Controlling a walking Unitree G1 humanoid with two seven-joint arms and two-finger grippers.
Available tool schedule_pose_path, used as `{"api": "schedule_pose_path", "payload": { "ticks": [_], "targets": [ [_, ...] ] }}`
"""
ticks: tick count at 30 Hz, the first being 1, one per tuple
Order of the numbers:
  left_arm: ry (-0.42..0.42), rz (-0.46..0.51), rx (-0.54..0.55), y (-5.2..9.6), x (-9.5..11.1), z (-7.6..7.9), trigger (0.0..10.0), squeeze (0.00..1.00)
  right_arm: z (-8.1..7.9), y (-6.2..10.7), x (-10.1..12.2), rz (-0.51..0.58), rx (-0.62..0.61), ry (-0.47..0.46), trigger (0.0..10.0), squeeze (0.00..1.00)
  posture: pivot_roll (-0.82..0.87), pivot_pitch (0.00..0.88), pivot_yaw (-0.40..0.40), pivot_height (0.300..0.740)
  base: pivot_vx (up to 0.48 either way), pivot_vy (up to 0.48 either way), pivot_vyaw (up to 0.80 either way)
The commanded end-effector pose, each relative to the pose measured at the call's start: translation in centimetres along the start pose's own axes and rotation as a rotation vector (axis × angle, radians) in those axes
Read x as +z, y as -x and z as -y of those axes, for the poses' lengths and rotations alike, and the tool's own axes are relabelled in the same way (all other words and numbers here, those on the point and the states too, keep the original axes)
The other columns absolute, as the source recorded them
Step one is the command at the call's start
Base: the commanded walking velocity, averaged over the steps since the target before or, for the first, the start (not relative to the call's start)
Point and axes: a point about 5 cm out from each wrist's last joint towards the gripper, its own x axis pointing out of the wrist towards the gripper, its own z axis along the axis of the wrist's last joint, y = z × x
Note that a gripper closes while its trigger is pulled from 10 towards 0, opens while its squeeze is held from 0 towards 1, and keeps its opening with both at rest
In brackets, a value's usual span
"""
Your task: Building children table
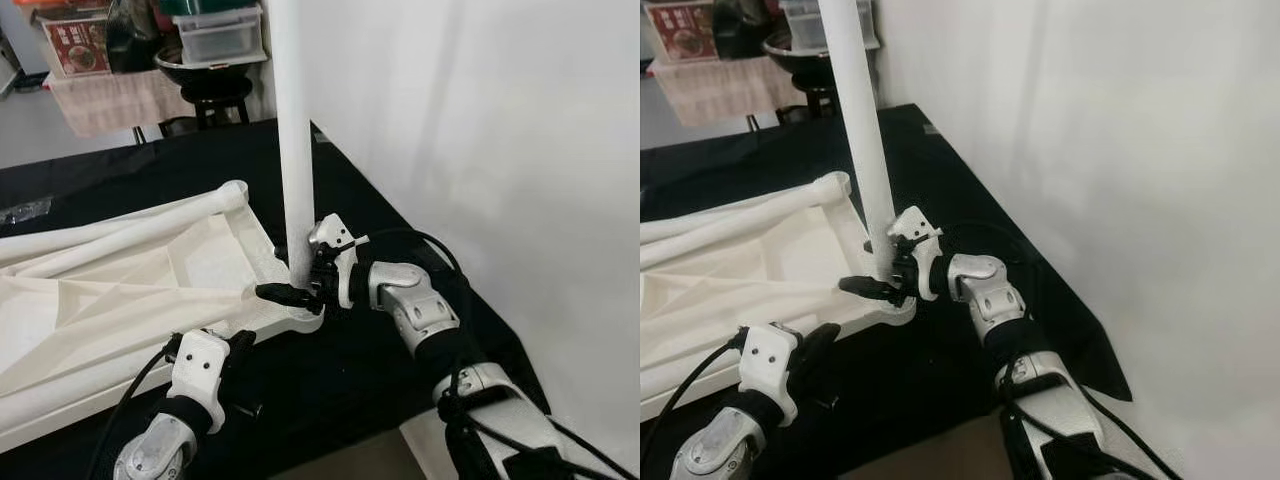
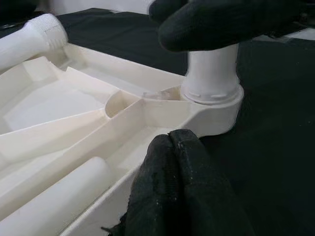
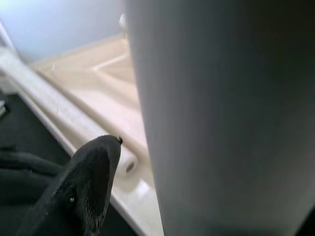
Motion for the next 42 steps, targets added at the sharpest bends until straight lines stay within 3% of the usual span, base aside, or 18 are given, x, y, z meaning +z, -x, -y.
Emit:
{"api": "schedule_pose_path", "payload": {
  "ticks": [1,3,4,8,19,20,21,22,23,24,32,33,34,35,36,38,40,42],
  "targets": [
    [-0.019,-0.001,-0.006,0.1,0.0,0.1,10.0,0.00,-0.5,-0.6,0.0,-0.017,0.055,0.026,10.0,0.00,0.06,0.000,0.005,0.740,0.000,0.000,0.00],
    [-0.027,0.000,-0.008,0.1,0.0,0.1,10.0,0.00,-0.2,-0.7,0.2,-0.009,0.048,0.014,10.0,0.00,0.06,0.000,0.005,0.740,0.000,0.000,0.00],
    [-0.022,0.004,-0.004,0.0,0.0,0.1,10.0,0.00,0.2,-0.5,0.6,0.023,0.052,-0.014,0.0,0.00,0.07,0.000,0.002,0.740,0.000,0.000,0.00],
    [-0.016,0.007,0.000,-0.1,-0.1,0.0,10.0,0.00,0.7,-0.2,1.0,0.062,0.065,-0.048,0.0,0.00,0.07,0.000,0.003,0.740,0.000,0.000,0.00],
    [0.024,0.008,-0.005,0.0,-0.2,0.0,10.0,0.00,1.2,2.8,-1.6,0.013,-0.019,-0.031,0.0,0.00,0.03,0.009,0.000,0.740,0.000,0.000,0.00],
    [0.029,0.010,-0.005,0.1,-0.2,0.0,10.0,0.00,0.8,2.7,-2.8,-0.039,-0.178,-0.017,0.0,0.00,0.03,0.015,-0.010,0.740,0.000,0.000,0.00],
    [0.029,0.010,-0.005,0.1,-0.2,0.0,10.0,0.00,0.8,2.7,-2.8,-0.039,-0.178,-0.017,0.0,0.00,0.03,0.015,-0.010,0.740,0.000,0.000,0.00],
    [0.032,0.011,-0.004,0.3,-0.2,-0.1,10.0,0.00,0.7,2.4,-3.4,-0.048,-0.472,-0.046,0.0,0.00,0.01,0.029,-0.008,0.740,0.000,0.000,0.00],
    [0.036,0.012,-0.004,0.4,-0.1,-0.2,10.0,0.00,-2.2,1.4,-4.2,-0.030,-0.605,-0.092,0.0,0.00,0.01,0.036,0.000,0.740,0.000,0.000,0.00],
    [0.034,0.009,-0.005,0.4,-0.2,-0.3,10.0,0.00,-3.3,1.1,-3.8,-0.019,-0.675,-0.103,0.0,0.00,-0.01,0.023,0.019,0.740,0.000,0.000,0.00],
    [0.047,0.006,-0.042,0.1,-0.3,-0.1,10.0,0.00,-3.4,-0.1,-3.4,-0.035,-0.637,-0.088,0.0,0.00,0.02,0.017,-0.006,0.740,0.000,0.000,0.00],
    [0.047,0.008,-0.041,0.1,-0.2,0.0,10.0,0.00,-3.6,-0.5,-3.4,-0.047,-0.620,-0.093,1.1,0.00,0.02,0.016,-0.011,0.740,0.000,0.000,0.00],
    [0.047,0.008,-0.041,0.1,-0.2,0.0,10.0,0.00,-3.6,-0.5,-3.4,-0.047,-0.620,-0.093,1.1,0.00,0.02,0.016,-0.011,0.740,0.000,0.000,0.00],
    [0.042,0.011,-0.028,0.1,-0.2,-0.1,10.0,0.00,-3.8,-0.9,-3.1,-0.044,-0.578,-0.105,10.0,0.00,0.03,0.018,-0.014,0.740,0.000,0.000,0.00],
    [0.028,0.008,-0.023,0.1,-0.1,0.0,10.0,0.00,-3.7,-1.2,-2.8,-0.032,-0.547,-0.121,10.0,1.00,0.03,0.015,-0.014,0.740,0.000,0.000,0.00],
    [0.028,0.008,-0.023,0.1,-0.1,0.0,10.0,0.00,-3.7,-1.2,-2.8,-0.032,-0.547,-0.121,10.0,1.00,0.03,0.015,-0.014,0.740,0.000,0.000,0.00],
    [-0.068,0.000,-0.070,-0.1,0.2,0.6,10.0,0.00,-3.1,-1.6,-1.3,0.024,-0.437,-0.119,10.0,1.00,0.02,0.011,-0.021,0.740,0.000,0.000,0.00],
    [-0.100,-0.013,-0.083,-0.1,0.4,0.7,10.0,0.00,-2.7,-1.5,-0.6,0.042,-0.357,-0.091,10.0,1.00,0.02,0.008,-0.021,0.740,0.000,0.000,0.00]
  ]
}}
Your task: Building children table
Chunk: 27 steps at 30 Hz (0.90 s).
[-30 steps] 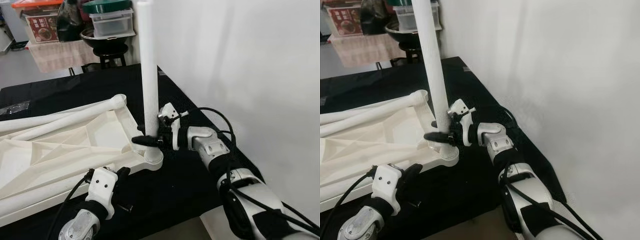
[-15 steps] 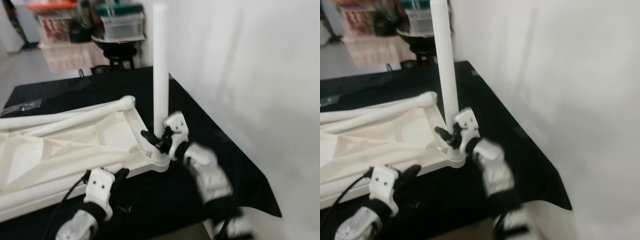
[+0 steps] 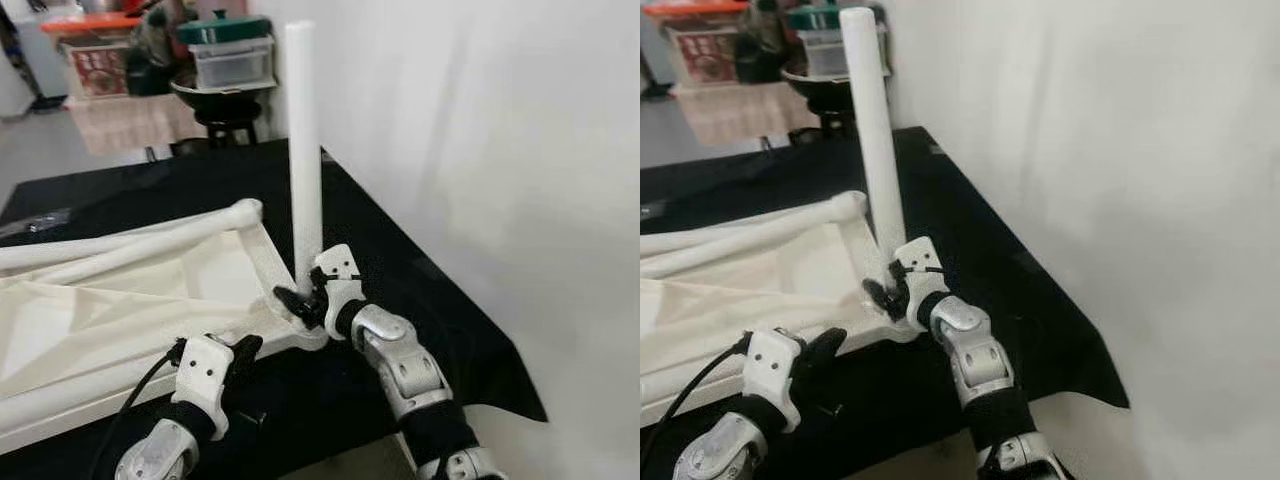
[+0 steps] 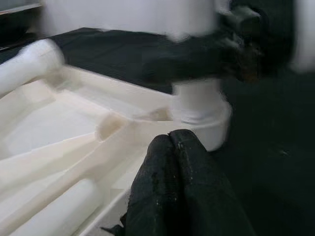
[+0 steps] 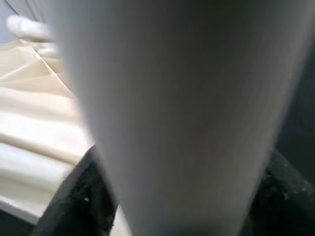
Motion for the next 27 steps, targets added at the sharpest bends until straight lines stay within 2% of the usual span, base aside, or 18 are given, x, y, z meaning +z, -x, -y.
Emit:
{"api": "schedule_pose_path", "payload": {
  "ticks": [1,2,3,4,6,9,10,14,15,16,17,18,19,27],
  "targets": [
    [-0.057,-0.025,-0.017,0.0,0.2,0.1,10.0,0.00,-0.4,-0.4,1.6,0.048,0.122,0.034,10.0,1.00,0.02,0.008,-0.021,0.740,0.000,0.000,0.00],
    [-0.053,-0.025,-0.026,0.0,0.4,0.2,10.0,0.00,-0.2,-0.3,1.7,0.039,0.185,0.053,10.0,0.08,0.02,0.009,-0.025,0.740,0.000,0.000,0.00],
    [-0.043,-0.016,-0.044,0.0,0.7,0.5,10.0,0.00,0.2,-0.1,1.6,0.028,0.237,0.087,10.0,0.00,0.02,0.008,-0.026,0.740,0.000,0.000,0.00],
    [-0.043,-0.016,-0.044,0.0,0.7,0.5,10.0,0.00,0.2,-0.1,1.6,0.028,0.237,0.087,10.0,0.00,0.02,0.008,-0.026,0.740,0.000,0.000,0.00],
    [-0.018,0.004,-0.085,0.0,1.2,1.2,10.0,0.00,1.0,-0.1,1.5,0.004,0.319,0.141,10.0,0.00,0.02,0.006,-0.028,0.740,0.000,0.000,0.00],
    [-0.004,0.009,-0.110,0.0,1.4,1.7,10.0,0.00,1.3,-0.1,1.5,-0.015,0.372,0.151,10.0,0.00,0.02,0.006,-0.030,0.740,0.000,0.000,0.00],
    [0.005,0.008,-0.125,0.1,1.4,2.0,10.0,0.00,1.6,-0.3,1.6,-0.046,0.443,0.171,10.0,0.00,0.03,0.005,-0.030,0.740,0.000,0.000,0.00],
    [0.005,0.007,-0.124,0.1,1.4,2.0,10.0,0.00,1.6,-0.3,1.6,-0.053,0.456,0.175,10.0,0.00,0.03,0.005,-0.030,0.740,0.000,0.000,0.00],
    [0.010,0.001,-0.092,0.3,1.3,1.6,10.0,0.00,2.0,-0.6,1.8,-0.086,0.476,0.164,10.0,0.00,0.04,0.007,-0.031,0.740,0.000,0.000,0.00],
    [0.011,-0.001,-0.083,0.4,1.3,1.4,10.0,0.00,2.1,-0.7,1.9,-0.095,0.481,0.161,8.3,0.00,0.04,0.008,-0.028,0.740,0.000,0.000,0.00],
    [0.011,-0.001,-0.083,0.4,1.3,1.4,10.0,0.00,2.1,-0.7,1.9,-0.095,0.481,0.161,8.3,0.00,0.04,0.008,-0.028,0.740,0.000,0.000,0.00],
    [0.009,-0.012,-0.073,0.5,1.2,1.3,10.0,0.00,2.3,-0.7,1.9,-0.103,0.485,0.165,3.5,0.00,0.04,0.010,-0.028,0.740,0.000,0.000,0.00],
    [0.008,-0.026,-0.062,0.7,1.1,1.3,10.0,0.00,2.7,-0.6,1.9,-0.109,0.486,0.159,0.0,0.00,0.04,0.012,-0.023,0.740,0.000,0.000,0.00],
    [0.014,-0.052,-0.020,1.0,0.5,0.8,10.0,0.00,4.2,0.1,1.8,-0.101,0.445,0.139,0.0,0.00,0.03,0.018,-0.009,0.740,0.000,0.000,0.00]
  ]
}}
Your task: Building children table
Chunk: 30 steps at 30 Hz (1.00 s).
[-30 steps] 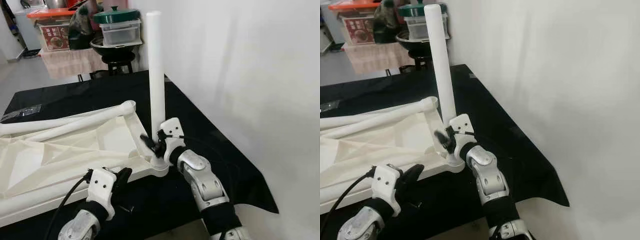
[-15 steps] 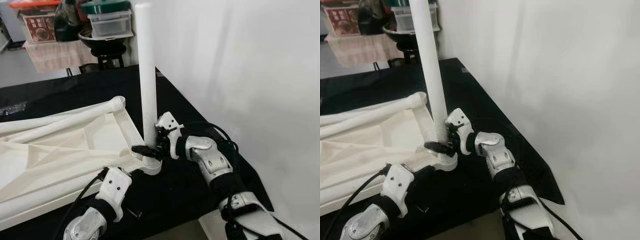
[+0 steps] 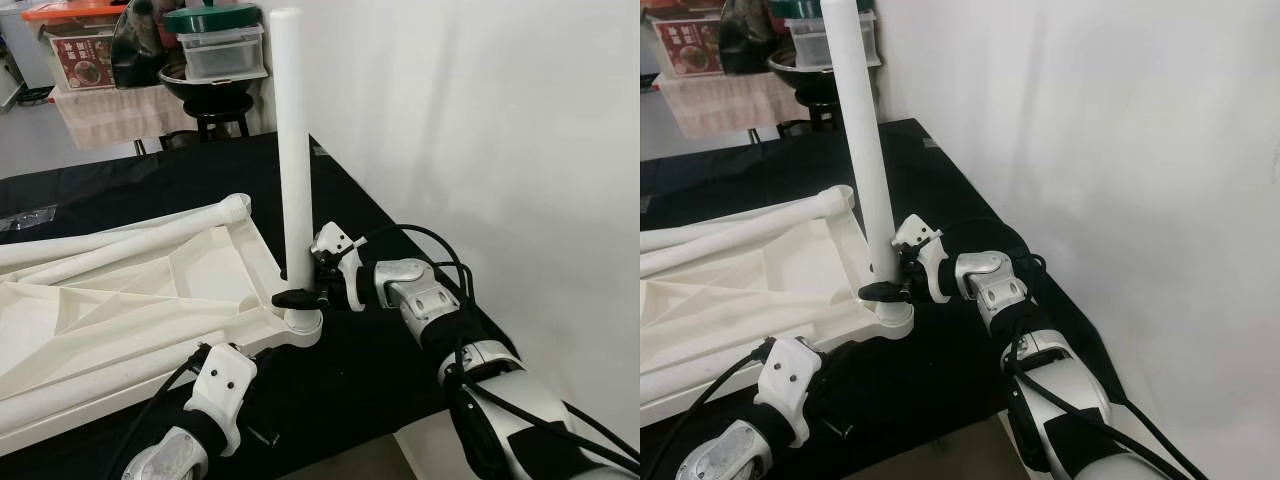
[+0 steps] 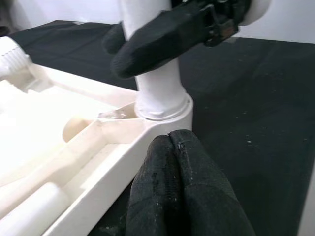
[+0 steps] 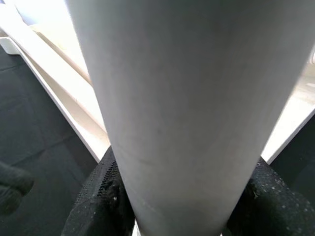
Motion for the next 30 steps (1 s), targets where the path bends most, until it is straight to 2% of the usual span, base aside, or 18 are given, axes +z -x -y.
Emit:
{"api": "schedule_pose_path", "payload": {
  "ticks": [1,7,8,9,10,11,12,13,14,16,17,19,20,21,22,23,24,30],
  "targets": [
    [0.009,-0.032,0.032,0.2,-0.6,-0.4,10.0,0.00,0.3,0.4,0.0,0.023,-0.016,-0.016,0.0,0.00,0.03,0.018,-0.009,0.740,0.000,0.000,0.00],
    [0.031,-0.036,0.089,0.3,-1.0,-1.0,10.0,0.00,0.8,1.7,-1.0,0.001,-0.098,0.006,0.0,0.00,0.02,0.029,-0.002,0.740,0.000,0.000,0.00],
    [0.050,-0.030,0.125,0.5,-1.1,-1.3,10.0,0.00,1.0,2.1,-2.0,-0.025,-0.253,-0.028,0.0,0.00,0.01,0.039,-0.003,0.740,0.000,0.000,0.00],
    [0.062,-0.025,0.148,0.7,-1.1,-1.6,10.0,0.00,0.8,2.0,-2.4,0.066,-0.686,-0.107,0.0,0.00,0.00,0.054,-0.001,0.740,0.000,0.000,0.00],
    [0.062,-0.025,0.148,0.7,-1.1,-1.6,10.0,0.00,0.8,2.0,-2.4,0.066,-0.686,-0.107,0.0,0.00,0.00,0.054,-0.001,0.740,0.000,0.000,0.00],
    [0.072,-0.020,0.161,0.9,-1.0,-1.8,10.0,0.00,-1.5,2.6,-3.8,0.069,-0.882,-0.178,0.0,0.00,-0.01,0.068,0.014,0.740,0.000,0.000,0.00],
    [0.072,-0.020,0.161,0.9,-1.0,-1.8,10.0,0.00,-1.5,2.6,-3.8,0.069,-0.882,-0.178,0.0,0.00,-0.01,0.068,0.014,0.740,0.000,0.000,0.00],
    [0.074,-0.019,0.164,1.0,-1.0,-2.0,10.0,0.00,-3.9,2.3,-3.8,0.064,-0.912,-0.142,0.0,0.00,-0.02,0.076,0.033,0.740,0.000,0.000,0.00],
    [0.073,-0.020,0.164,1.0,-1.0,-2.1,10.0,0.00,-5.6,1.8,-3.5,0.071,-0.872,-0.098,0.0,0.00,-0.02,0.076,0.033,0.740,0.000,0.000,0.00],
    [0.073,-0.020,0.164,1.0,-1.0,-2.1,10.0,0.00,-5.6,1.8,-3.5,0.071,-0.872,-0.098,0.0,0.00,-0.02,0.076,0.033,0.740,0.000,0.000,0.00],
    [0.097,-0.016,0.155,0.8,-1.0,-2.1,10.0,0.00,-4.8,0.9,-3.7,0.059,-0.775,-0.144,0.0,0.00,-0.02,0.065,0.025,0.740,0.000,0.000,0.00],
    [0.106,-0.015,0.149,0.7,-1.0,-2.0,10.0,0.00,-4.3,0.9,-4.0,0.054,-0.773,-0.177,0.0,0.00,-0.02,0.065,0.025,0.740,0.000,0.000,0.00],
    [0.117,-0.013,0.145,0.7,-1.0,-1.9,10.0,0.00,-4.0,0.7,-3.9,0.045,-0.756,-0.175,10.0,0.00,-0.02,0.063,0.023,0.740,0.000,0.000,0.00],
    [0.117,-0.013,0.145,0.7,-1.0,-1.9,10.0,0.00,-4.0,0.7,-3.9,0.045,-0.756,-0.175,10.0,0.00,-0.02,0.063,0.023,0.740,0.000,0.000,0.00],
    [0.126,-0.012,0.144,0.6,-1.1,-1.8,10.0,0.00,-4.1,0.4,-3.5,0.058,-0.706,-0.162,10.0,0.62,-0.01,0.061,0.021,0.740,0.000,0.000,0.00],
    [0.132,-0.011,0.145,0.6,-1.1,-1.8,10.0,0.00,-4.2,0.2,-3.1,0.076,-0.656,-0.157,10.0,0.62,-0.01,0.060,0.021,0.740,0.000,0.000,0.00],
    [0.135,-0.011,0.143,0.5,-1.1,-1.7,10.0,0.00,-4.1,-0.1,-2.7,0.098,-0.607,-0.149,10.0,1.00,-0.01,0.057,0.018,0.740,0.000,0.000,0.00],
    [0.142,-0.009,0.137,0.3,-1.1,-1.6,10.0,0.00,-4.0,-0.2,-1.7,0.149,-0.570,-0.130,10.0,1.00,-0.01,0.052,0.014,0.740,0.000,0.000,0.00]
  ]
}}
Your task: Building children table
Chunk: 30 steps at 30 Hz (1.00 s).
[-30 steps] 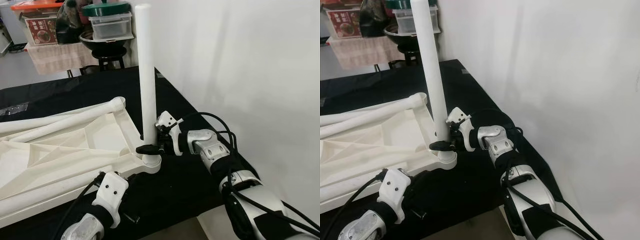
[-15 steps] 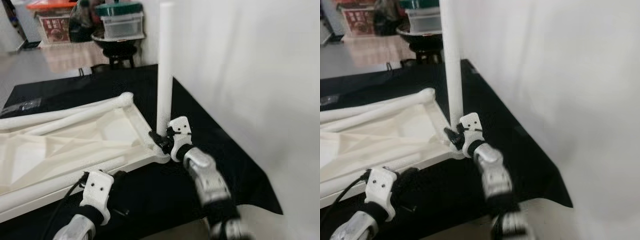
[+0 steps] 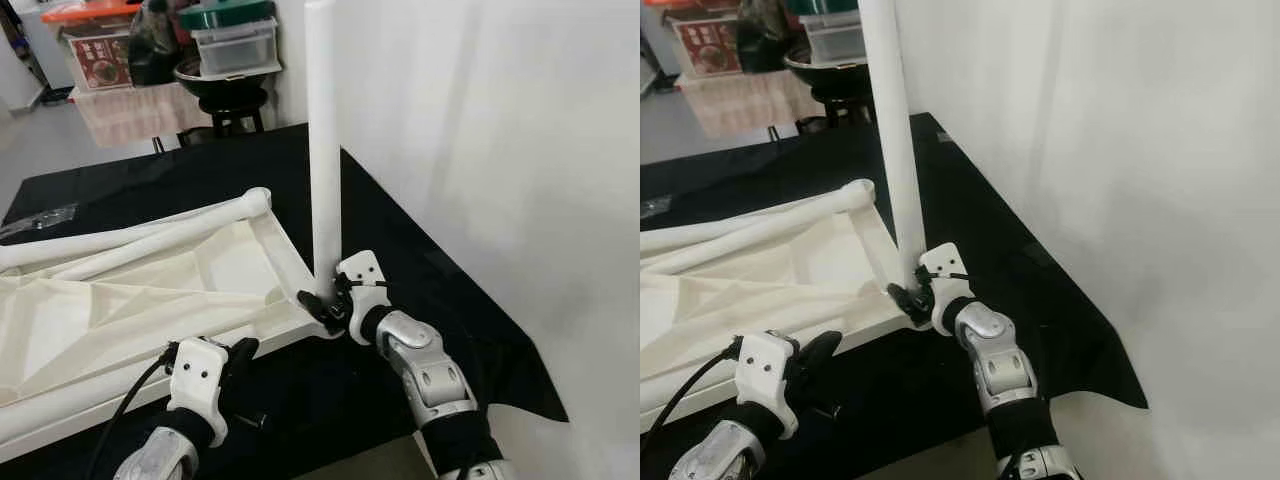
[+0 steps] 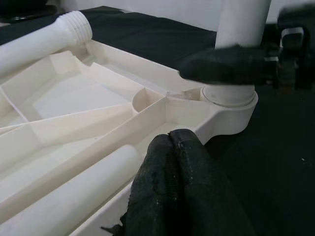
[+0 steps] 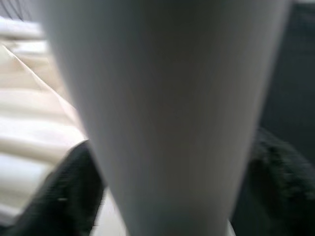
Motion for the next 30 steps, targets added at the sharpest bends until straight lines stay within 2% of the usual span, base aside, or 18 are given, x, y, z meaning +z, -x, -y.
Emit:
{"api": "schedule_pose_path", "payload": {
  "ticks": [1,2,3,4,6,7,10,17,18,23,28,29,30],
  "targets": [
    [0.018,-0.035,-0.007,0.0,-0.7,0.1,10.0,0.00,-0.3,-0.6,1.7,0.075,0.109,0.014,10.0,1.00,-0.01,0.044,0.015,0.740,0.000,0.000,0.00],
    [0.025,-0.034,-0.015,-0.2,-0.8,0.1,10.0,0.00,-0.2,-0.6,3.1,0.116,0.224,0.038,10.0,0.17,-0.01,0.040,0.015,0.740,0.000,0.000,0.00],
    [0.025,-0.034,-0.015,-0.2,-0.8,0.1,10.0,0.00,-0.2,-0.6,3.1,0.116,0.224,0.038,10.0,0.17,-0.01,0.040,0.015,0.740,0.000,0.000,0.00],
    [0.033,-0.032,-0.024,-0.3,-0.8,0.2,10.0,0.00,0.0,-0.7,4.1,0.130,0.328,0.084,10.0,0.00,-0.02,0.030,0.013,0.740,0.000,0.000,0.00],
    [0.040,-0.031,-0.041,-0.5,-0.9,0.4,10.0,0.00,0.5,-0.9,4.8,0.106,0.491,0.150,10.0,0.00,-0.01,0.022,0.011,0.740,0.000,0.000,0.00],
    [0.040,-0.031,-0.041,-0.5,-0.9,0.4,10.0,0.00,0.5,-0.9,4.8,0.106,0.491,0.150,10.0,0.00,-0.01,0.022,0.011,0.740,0.000,0.000,0.00],
    [0.044,-0.031,-0.063,-0.6,-1.0,0.6,10.0,0.00,1.1,-2.0,5.0,0.036,0.612,0.189,10.0,0.00,0.00,0.010,0.009,0.740,0.000,0.000,0.00],
    [0.047,-0.033,-0.076,-0.6,-1.1,0.8,10.0,0.00,1.5,-2.6,5.1,-0.005,0.640,0.164,9.6,0.00,0.01,0.010,0.005,0.740,0.000,0.000,0.00],
    [0.048,-0.034,-0.078,-0.6,-1.1,0.8,10.0,0.00,1.7,-2.6,5.1,-0.011,0.645,0.145,0.0,0.00,0.01,0.012,0.004,0.740,0.000,0.000,0.00],
    [0.050,-0.037,-0.080,-0.7,-1.1,0.9,10.0,0.00,2.7,-2.2,4.7,0.001,0.630,0.104,0.0,0.00,0.00,0.020,0.009,0.740,0.000,0.000,0.00],
    [0.050,-0.039,-0.080,-0.7,-1.1,0.8,10.0,0.00,3.0,-2.0,4.5,0.017,0.616,0.108,0.0,0.00,-0.01,0.023,0.011,0.740,0.000,0.000,0.00],
    [0.050,-0.040,-0.080,-0.7,-1.1,0.8,10.0,0.00,3.2,-1.6,4.0,0.025,0.554,0.114,0.0,0.00,-0.01,0.034,0.013,0.740,0.000,0.000,0.00],
    [0.050,-0.040,-0.080,-0.7,-1.1,0.8,10.0,0.00,3.2,-1.6,4.0,0.025,0.554,0.114,0.0,0.00,-0.01,0.034,0.013,0.740,0.000,0.000,0.00]
  ]
}}
